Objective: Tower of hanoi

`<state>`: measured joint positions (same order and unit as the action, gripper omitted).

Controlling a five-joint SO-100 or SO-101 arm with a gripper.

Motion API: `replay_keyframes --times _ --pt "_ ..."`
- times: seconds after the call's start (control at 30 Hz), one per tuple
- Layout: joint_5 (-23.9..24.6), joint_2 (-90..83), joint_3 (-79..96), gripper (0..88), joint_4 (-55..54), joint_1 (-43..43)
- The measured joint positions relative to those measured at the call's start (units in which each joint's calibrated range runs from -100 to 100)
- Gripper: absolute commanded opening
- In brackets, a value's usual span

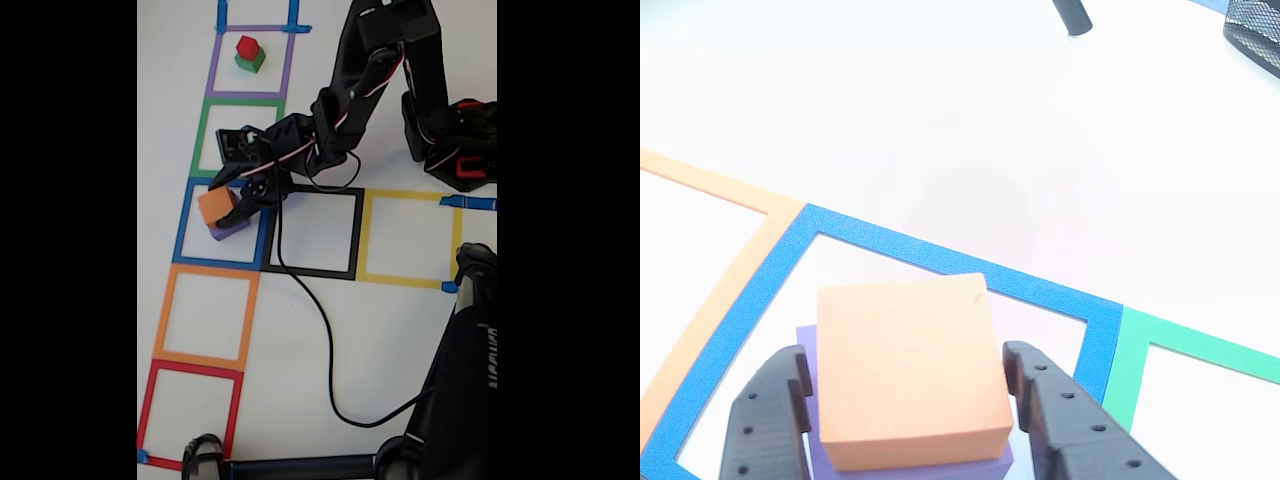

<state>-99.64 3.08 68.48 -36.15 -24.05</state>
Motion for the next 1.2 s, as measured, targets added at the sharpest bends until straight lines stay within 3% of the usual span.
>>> replay_keyframes --times 0.63,0.83,0.93,1.2 --pt "0.0 -5.1 1.9 28.7 -1.7 -0.5" --pt "0.0 -14.7 1.9 12.5 1.6 -1.2" --pt "0.0 -21.4 1.9 0.2 7.9 -0.9" --pt "-0.4 -49.5 -1.4 0.0 51.8 8.5"
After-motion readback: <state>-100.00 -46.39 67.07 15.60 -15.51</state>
